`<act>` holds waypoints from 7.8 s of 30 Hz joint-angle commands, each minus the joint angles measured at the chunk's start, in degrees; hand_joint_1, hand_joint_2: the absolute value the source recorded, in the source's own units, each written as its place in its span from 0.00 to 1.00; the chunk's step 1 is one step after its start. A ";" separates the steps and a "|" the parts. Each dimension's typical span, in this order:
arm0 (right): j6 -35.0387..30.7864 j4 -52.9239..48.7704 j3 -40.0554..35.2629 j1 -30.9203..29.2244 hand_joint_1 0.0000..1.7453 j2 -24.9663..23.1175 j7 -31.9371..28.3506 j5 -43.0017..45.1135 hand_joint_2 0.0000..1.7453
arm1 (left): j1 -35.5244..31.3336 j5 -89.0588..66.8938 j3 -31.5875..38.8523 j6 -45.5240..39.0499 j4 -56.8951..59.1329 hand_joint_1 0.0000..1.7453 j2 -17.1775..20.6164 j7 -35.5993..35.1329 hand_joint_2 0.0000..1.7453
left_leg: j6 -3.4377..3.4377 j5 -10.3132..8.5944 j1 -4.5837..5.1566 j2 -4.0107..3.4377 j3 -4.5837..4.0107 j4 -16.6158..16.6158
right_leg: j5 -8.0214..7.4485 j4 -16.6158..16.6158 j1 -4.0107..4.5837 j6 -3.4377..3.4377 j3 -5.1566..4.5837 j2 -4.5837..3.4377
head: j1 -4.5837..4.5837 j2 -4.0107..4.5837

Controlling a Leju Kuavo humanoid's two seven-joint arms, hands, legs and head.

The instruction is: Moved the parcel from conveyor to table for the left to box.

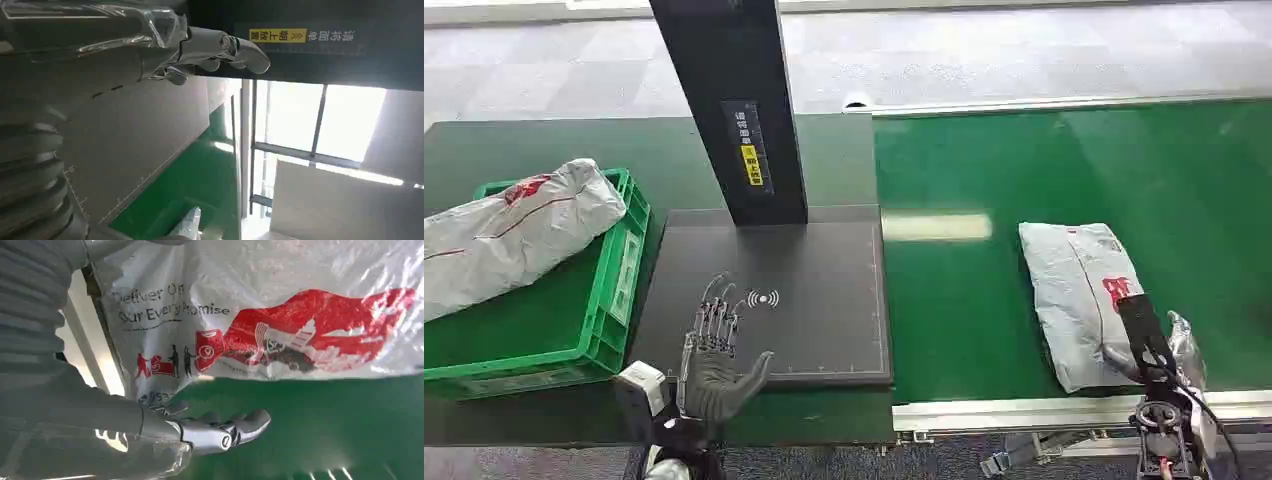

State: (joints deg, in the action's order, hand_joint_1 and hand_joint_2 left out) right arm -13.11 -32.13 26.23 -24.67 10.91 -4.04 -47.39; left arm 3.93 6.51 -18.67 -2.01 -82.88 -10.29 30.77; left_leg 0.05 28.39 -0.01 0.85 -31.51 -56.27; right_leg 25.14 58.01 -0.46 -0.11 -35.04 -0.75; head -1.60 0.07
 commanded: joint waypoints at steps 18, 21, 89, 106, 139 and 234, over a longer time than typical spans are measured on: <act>-2.13 -17.80 -5.83 -2.64 1.00 -6.01 -7.74 0.52 1.00 | 0.22 -0.91 2.82 -1.94 -0.43 0.00 -0.47 -0.99 1.00 | -0.05 0.05 0.03 -0.40 0.06 0.01 | -0.04 0.03 -0.02 0.01 -0.04 -0.29 | 0.00 0.00; -4.69 -38.74 -15.06 3.66 1.00 -8.24 -2.63 -4.26 1.00 | 0.99 -1.04 3.46 -2.22 -0.88 0.00 -0.44 -0.95 1.00 | -0.10 0.09 0.01 -0.58 0.08 0.06 | -0.04 0.00 -0.01 0.04 0.01 -0.41 | 0.00 0.00; 5.88 -32.17 -52.39 5.05 0.00 -17.17 -10.24 15.87 1.00 | -2.06 0.00 4.08 -6.35 2.31 0.00 0.78 -0.48 1.00 | -0.08 -0.04 -0.07 -0.14 0.18 0.15 | 0.02 -0.11 0.13 0.02 0.16 0.03 | 0.02 0.00; 5.77 -39.40 -45.46 8.97 0.00 -15.34 -13.45 19.10 1.00 | -15.07 -49.79 -6.17 7.07 13.51 0.00 11.68 -7.64 1.00 | -0.11 -0.09 -0.06 -0.10 0.11 0.13 | -0.01 -0.05 0.12 0.05 0.06 0.06 | 0.00 0.00; 6.65 -42.31 -45.28 10.17 0.00 -16.24 -12.12 20.03 1.00 | -29.34 -50.65 -13.21 -5.08 37.14 1.00 2.41 -7.15 1.00 | 0.03 -0.23 -0.01 0.04 0.17 0.02 | -0.15 0.00 0.02 0.02 0.20 0.19 | 0.02 0.00; 3.05 -43.06 -43.21 10.11 0.00 -16.59 -10.86 20.66 1.00 | -18.64 5.76 23.08 5.52 0.45 0.00 12.62 -8.21 1.00 | -0.12 -0.37 -0.06 -0.18 0.11 0.18 | -0.21 -0.10 0.13 0.09 0.06 -0.01 | 0.04 0.00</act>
State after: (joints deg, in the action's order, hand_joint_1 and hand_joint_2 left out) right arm -9.99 -79.12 -17.09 -11.75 -5.68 -15.17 -27.56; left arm -28.80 11.30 17.22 -2.29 -71.30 9.03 21.46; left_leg -0.08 28.04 -0.10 0.64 -31.59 -56.26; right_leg 24.92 58.09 -0.32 0.05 -35.20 -0.88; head -1.55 0.07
